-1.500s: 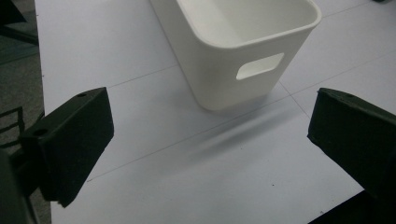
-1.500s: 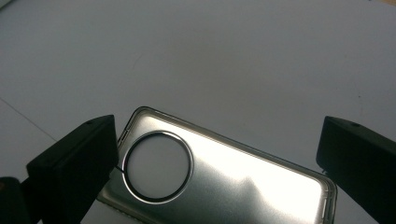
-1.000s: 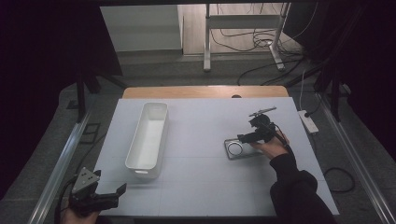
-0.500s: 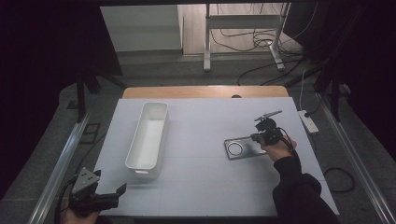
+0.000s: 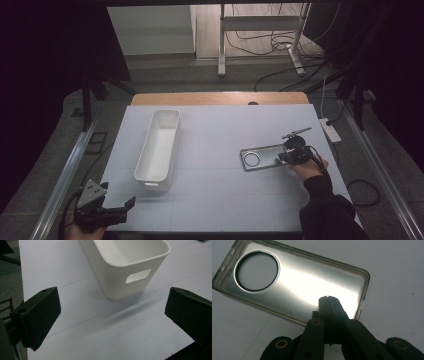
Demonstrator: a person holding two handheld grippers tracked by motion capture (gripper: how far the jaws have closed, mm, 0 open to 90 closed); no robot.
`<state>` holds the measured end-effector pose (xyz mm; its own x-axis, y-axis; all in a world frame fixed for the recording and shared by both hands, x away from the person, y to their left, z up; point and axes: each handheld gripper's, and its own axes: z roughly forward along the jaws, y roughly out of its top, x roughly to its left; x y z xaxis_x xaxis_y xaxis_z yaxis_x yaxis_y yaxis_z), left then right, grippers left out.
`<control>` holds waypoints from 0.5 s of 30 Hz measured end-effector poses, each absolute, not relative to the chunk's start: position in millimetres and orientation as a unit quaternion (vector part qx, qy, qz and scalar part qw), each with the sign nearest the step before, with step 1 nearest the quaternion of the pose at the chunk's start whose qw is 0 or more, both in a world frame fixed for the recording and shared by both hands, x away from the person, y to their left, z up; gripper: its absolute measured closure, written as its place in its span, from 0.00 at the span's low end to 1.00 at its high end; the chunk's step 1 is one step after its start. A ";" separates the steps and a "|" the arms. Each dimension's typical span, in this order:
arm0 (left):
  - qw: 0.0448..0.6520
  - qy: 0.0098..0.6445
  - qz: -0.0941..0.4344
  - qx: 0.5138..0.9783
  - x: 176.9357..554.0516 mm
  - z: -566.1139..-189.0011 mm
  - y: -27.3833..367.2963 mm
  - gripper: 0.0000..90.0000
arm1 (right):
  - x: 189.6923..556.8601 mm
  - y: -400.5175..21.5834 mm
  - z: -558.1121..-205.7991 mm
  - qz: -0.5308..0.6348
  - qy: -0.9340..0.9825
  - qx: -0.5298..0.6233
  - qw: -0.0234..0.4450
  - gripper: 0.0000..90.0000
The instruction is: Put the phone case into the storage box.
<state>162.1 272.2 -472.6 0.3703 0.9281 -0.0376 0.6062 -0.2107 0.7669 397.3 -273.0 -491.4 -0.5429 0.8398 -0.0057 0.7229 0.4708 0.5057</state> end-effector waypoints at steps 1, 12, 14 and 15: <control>0.360 0.514 0.224 0.745 162.1 -472.6 272.0 0.01 | 396.6 -274.3 -492.1 0.226 0.848 0.462 0.125 1.00; 0.360 0.515 0.223 0.745 162.3 -472.8 271.9 0.01 | 387.0 -279.9 -495.7 0.216 0.853 0.461 0.113 1.00; 0.360 0.515 0.223 0.745 162.3 -472.8 271.8 0.01 | 385.5 -279.7 -495.7 0.216 0.854 0.460 0.111 1.00; 0.360 0.515 0.223 0.745 162.3 -472.8 271.7 0.01 | 382.9 -279.5 -495.7 0.215 0.857 0.456 0.108 1.00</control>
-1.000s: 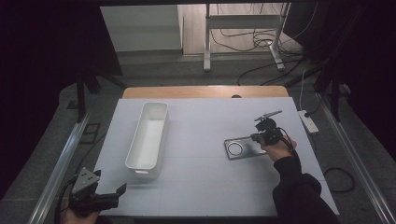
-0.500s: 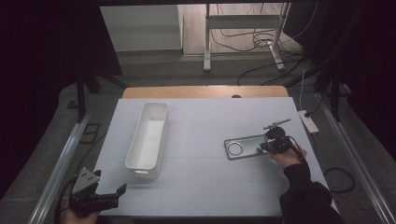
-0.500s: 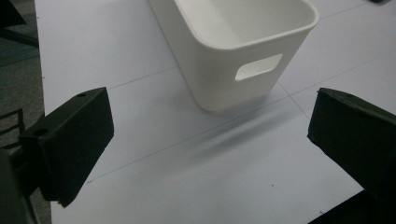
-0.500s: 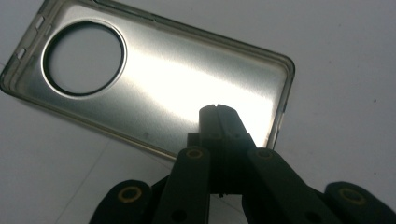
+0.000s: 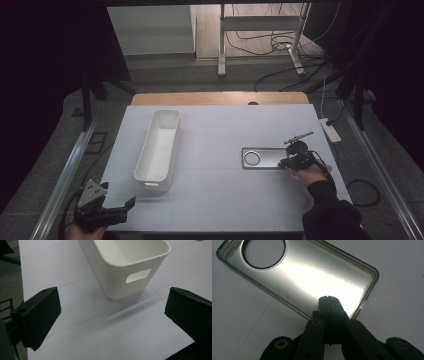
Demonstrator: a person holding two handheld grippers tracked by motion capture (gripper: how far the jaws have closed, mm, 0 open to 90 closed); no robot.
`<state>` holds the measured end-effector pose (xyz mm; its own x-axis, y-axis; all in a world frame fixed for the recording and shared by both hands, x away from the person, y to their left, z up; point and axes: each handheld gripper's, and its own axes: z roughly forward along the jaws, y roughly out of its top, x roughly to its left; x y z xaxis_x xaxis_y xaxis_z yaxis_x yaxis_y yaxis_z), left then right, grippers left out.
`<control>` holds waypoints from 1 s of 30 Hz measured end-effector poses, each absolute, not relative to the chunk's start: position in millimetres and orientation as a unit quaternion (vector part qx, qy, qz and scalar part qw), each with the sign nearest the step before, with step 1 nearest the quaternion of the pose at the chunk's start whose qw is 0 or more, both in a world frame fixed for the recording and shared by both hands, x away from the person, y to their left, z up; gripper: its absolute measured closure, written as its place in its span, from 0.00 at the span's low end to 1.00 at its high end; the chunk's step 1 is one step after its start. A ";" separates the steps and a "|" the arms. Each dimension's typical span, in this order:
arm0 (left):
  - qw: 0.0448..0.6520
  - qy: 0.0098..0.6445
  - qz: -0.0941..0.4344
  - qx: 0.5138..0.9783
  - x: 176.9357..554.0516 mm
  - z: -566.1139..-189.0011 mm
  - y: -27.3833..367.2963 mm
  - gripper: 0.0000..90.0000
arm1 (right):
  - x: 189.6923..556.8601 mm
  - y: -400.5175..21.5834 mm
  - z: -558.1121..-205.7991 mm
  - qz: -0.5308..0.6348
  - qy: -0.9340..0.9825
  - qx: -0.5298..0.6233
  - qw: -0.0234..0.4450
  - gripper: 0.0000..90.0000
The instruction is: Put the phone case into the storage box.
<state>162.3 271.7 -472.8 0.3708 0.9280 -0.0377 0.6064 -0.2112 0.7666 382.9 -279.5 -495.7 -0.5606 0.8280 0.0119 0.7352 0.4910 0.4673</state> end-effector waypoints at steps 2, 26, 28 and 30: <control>0.360 0.515 0.223 0.746 162.3 -472.8 271.7 0.01 | 379.7 -278.9 -496.0 0.215 0.859 0.453 0.103 1.00; 0.357 0.512 0.225 0.748 162.6 -472.7 270.8 0.01 | 339.5 -246.6 -498.8 0.223 0.890 0.392 0.064 1.00; 0.357 0.512 0.225 0.748 162.6 -472.6 270.7 0.01 | 338.7 -243.9 -499.1 0.223 0.892 0.388 0.063 1.00; 0.357 0.512 0.226 0.748 162.6 -472.6 270.6 0.01 | 337.6 -239.6 -499.4 0.224 0.894 0.383 0.059 1.00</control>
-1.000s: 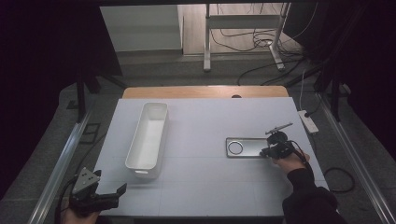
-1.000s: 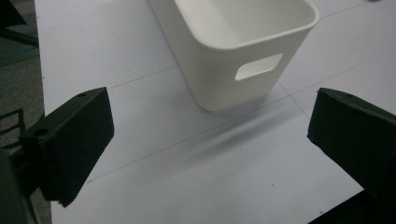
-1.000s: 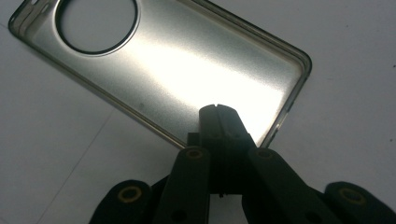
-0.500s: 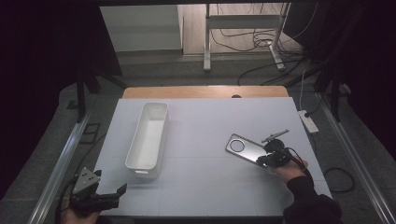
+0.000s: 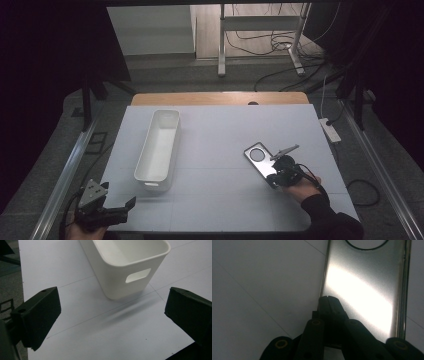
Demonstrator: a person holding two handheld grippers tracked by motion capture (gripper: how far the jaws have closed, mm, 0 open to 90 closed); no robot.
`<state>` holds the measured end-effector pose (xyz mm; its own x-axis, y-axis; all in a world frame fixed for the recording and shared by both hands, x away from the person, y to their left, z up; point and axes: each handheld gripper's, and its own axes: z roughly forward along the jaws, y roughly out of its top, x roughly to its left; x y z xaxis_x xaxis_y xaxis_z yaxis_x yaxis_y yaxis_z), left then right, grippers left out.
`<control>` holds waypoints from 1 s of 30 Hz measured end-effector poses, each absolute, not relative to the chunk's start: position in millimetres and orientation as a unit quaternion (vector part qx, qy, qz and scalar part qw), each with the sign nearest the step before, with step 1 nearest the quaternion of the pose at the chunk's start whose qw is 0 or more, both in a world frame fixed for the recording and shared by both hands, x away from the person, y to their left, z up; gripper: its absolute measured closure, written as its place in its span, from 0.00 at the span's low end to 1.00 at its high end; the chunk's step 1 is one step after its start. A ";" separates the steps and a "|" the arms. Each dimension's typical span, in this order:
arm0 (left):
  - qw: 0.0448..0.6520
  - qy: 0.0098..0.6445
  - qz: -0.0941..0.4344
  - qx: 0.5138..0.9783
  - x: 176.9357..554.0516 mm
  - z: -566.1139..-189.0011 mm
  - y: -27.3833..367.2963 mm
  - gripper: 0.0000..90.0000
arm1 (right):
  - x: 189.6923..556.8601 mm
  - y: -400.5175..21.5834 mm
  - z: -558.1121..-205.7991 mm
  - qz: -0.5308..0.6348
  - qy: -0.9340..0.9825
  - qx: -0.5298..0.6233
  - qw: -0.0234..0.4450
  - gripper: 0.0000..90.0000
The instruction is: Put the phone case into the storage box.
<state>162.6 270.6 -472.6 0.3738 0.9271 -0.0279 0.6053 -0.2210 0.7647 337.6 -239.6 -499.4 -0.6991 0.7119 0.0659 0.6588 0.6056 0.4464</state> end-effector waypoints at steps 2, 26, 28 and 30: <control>0.357 0.512 0.225 0.748 162.6 -472.7 270.7 0.01 | 336.8 -235.2 -499.8 0.226 0.897 0.376 0.058 1.00; 0.358 0.513 0.225 0.747 162.6 -472.7 270.8 0.01 | 347.5 -248.2 -483.9 0.266 0.871 0.405 0.083 0.29; 0.357 0.512 0.225 0.748 162.6 -472.7 270.8 0.01 | 350.6 -249.4 -481.5 0.270 0.866 0.411 0.092 0.19; 0.357 0.513 0.225 0.747 162.6 -472.7 270.8 0.01 | 354.0 -250.1 -479.8 0.273 0.862 0.415 0.099 0.09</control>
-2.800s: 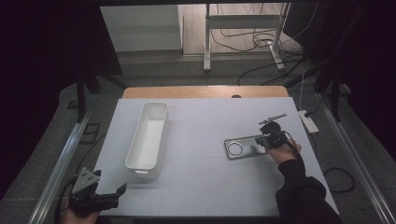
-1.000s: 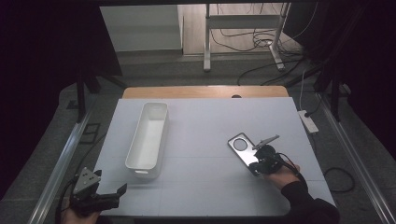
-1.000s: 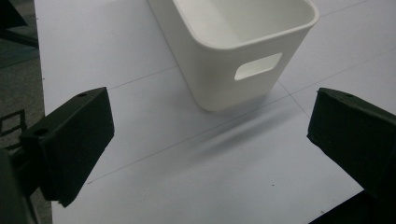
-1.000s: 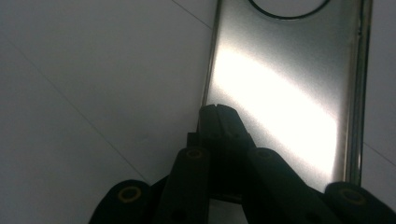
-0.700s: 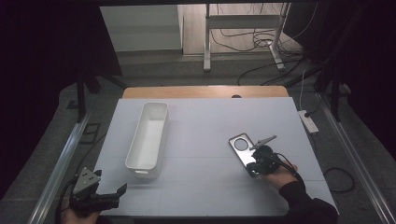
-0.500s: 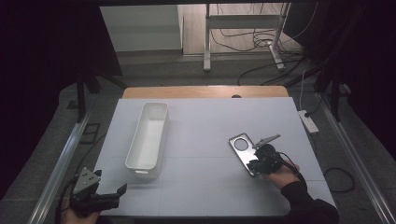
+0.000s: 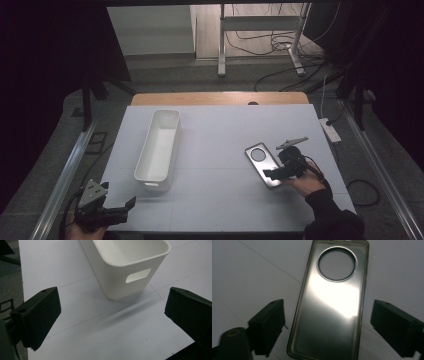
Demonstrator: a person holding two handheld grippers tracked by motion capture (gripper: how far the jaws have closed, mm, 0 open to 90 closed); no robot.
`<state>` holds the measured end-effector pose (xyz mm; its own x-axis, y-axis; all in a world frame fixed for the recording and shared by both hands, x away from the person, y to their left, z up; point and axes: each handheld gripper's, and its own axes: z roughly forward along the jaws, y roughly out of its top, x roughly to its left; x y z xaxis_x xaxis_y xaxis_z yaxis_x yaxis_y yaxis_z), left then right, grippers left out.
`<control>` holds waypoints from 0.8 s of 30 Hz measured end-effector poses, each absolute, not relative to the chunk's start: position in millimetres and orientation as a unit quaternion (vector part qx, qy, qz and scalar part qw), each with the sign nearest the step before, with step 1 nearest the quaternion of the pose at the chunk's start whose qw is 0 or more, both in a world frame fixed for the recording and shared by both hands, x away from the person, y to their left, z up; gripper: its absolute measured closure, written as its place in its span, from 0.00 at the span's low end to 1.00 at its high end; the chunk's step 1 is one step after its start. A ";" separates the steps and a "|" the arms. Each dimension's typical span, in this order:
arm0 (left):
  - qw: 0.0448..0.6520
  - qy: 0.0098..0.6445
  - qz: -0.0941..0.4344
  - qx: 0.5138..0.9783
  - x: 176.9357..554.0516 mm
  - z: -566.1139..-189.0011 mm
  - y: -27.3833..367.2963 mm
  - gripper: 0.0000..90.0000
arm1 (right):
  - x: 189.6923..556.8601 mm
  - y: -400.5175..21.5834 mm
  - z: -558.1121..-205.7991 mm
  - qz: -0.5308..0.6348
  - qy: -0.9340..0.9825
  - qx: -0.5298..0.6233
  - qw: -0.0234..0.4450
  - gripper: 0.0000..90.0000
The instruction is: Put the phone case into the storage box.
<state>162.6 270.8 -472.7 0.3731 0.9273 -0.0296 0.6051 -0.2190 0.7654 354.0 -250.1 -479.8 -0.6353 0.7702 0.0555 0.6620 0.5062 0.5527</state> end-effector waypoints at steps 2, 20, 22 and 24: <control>0.358 0.513 0.225 0.747 162.6 -472.7 271.0 0.01 | 356.4 -250.3 -479.2 0.271 0.861 0.418 0.104 0.07; 0.358 0.513 0.224 0.747 162.8 -472.8 271.3 0.01 | 395.6 -262.3 -481.8 0.244 0.852 0.452 0.101 0.10; 0.358 0.513 0.224 0.747 162.9 -472.8 271.2 0.01 | 399.8 -263.2 -482.6 0.241 0.851 0.456 0.104 0.16; 0.358 0.513 0.224 0.747 162.9 -472.7 271.2 0.01 | 402.7 -263.5 -483.7 0.236 0.853 0.453 0.105 0.26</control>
<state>162.9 271.2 -472.7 0.3730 0.9272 -0.0332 0.6071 -0.2169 0.7644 402.7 -263.5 -483.7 -0.5670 0.8230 0.0344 0.7237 0.4778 0.4980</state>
